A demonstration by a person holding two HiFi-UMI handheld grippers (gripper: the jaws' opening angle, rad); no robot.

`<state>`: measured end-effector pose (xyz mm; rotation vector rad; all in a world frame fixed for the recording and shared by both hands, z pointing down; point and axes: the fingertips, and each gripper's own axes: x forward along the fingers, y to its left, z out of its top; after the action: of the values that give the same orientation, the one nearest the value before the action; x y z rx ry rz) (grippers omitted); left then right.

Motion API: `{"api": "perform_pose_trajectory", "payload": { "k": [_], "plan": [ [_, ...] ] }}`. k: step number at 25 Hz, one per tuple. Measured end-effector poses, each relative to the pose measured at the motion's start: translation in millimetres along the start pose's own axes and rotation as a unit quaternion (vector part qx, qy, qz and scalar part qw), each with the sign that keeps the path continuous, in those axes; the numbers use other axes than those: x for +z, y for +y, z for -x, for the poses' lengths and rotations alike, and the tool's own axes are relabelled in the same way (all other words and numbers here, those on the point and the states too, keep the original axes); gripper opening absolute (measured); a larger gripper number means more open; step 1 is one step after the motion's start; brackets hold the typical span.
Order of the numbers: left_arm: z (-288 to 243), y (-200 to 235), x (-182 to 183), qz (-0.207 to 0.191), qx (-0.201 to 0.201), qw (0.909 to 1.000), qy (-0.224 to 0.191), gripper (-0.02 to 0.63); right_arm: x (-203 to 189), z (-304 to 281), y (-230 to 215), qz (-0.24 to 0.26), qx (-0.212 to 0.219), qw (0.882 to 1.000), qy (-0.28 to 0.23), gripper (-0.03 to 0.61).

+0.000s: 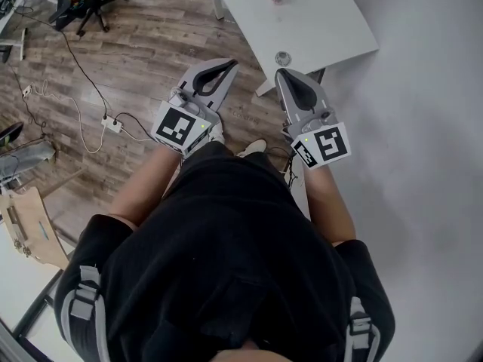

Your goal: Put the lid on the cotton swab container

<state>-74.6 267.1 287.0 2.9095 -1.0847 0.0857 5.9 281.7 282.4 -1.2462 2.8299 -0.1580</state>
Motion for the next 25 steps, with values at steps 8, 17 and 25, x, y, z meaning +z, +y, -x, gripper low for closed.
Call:
{"api": "perform_pose_trajectory", "payload": {
  "k": [8, 17, 25],
  "plan": [
    [-7.2, 15.7, -13.4, -0.006, 0.026, 0.9994, 0.020, 0.163, -9.5, -9.4, -12.6, -0.002, 0.000, 1.000, 0.015, 0.163],
    [-14.8, 21.2, -17.8, -0.015, 0.010, 0.9997, 0.018, 0.318, -13.3, -20.8, -22.2, -0.004, 0.003, 1.000, 0.020, 0.265],
    [-18.4, 37.3, -17.1, -0.022, 0.015, 0.9994, 0.021, 0.342, -16.3, -32.1, -27.3, -0.012, 0.001, 1.000, 0.026, 0.302]
  ]
}}
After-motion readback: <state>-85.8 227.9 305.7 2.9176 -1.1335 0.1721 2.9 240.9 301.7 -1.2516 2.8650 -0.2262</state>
